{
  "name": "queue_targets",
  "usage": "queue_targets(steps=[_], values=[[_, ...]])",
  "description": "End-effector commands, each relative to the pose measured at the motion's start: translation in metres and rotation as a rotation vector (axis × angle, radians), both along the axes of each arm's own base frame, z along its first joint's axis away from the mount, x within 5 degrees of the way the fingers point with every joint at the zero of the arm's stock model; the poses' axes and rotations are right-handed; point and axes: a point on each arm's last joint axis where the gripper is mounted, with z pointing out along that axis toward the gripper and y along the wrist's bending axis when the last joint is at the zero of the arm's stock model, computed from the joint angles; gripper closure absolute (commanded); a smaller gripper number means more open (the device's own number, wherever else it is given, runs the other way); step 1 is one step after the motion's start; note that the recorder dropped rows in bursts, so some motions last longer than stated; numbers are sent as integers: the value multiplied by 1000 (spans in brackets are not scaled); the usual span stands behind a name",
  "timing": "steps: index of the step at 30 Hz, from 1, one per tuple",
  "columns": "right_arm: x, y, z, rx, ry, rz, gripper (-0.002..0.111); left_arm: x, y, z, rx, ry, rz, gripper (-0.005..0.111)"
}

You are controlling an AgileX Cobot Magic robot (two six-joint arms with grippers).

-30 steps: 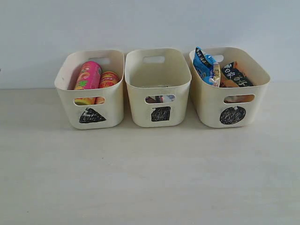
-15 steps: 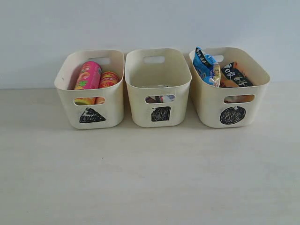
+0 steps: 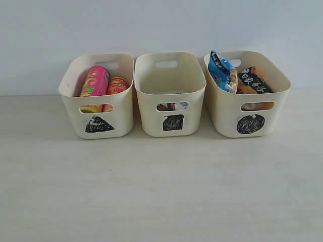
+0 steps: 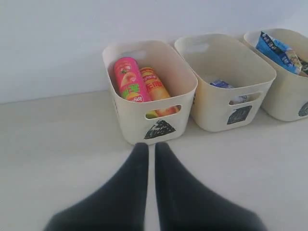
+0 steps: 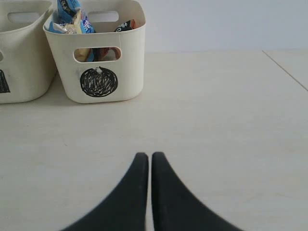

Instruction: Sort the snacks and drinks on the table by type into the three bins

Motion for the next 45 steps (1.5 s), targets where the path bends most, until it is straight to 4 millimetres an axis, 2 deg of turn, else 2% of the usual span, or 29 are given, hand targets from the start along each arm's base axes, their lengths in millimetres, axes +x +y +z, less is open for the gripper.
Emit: queue_targets(steps=[1, 8, 14, 24, 38, 45], values=[[0, 0, -1, -4, -8, 1, 108, -2, 2, -21, 2, -106, 4, 102], [0, 0, -1, -4, -8, 1, 108, -28, 13, -73, 59, -199, 41, 102], [0, 0, -1, -4, -8, 1, 108, -44, 22, -104, 34, -223, 140, 102], [0, 0, -1, -4, -8, 1, 108, -53, 24, -130, 27, -239, 157, 102], [0, 0, -1, -4, -8, 1, 108, -53, 25, -160, 29, -198, 179, 102], [0, 0, -1, -4, -8, 1, 108, -52, 25, -159, 12, -216, 197, 102]])
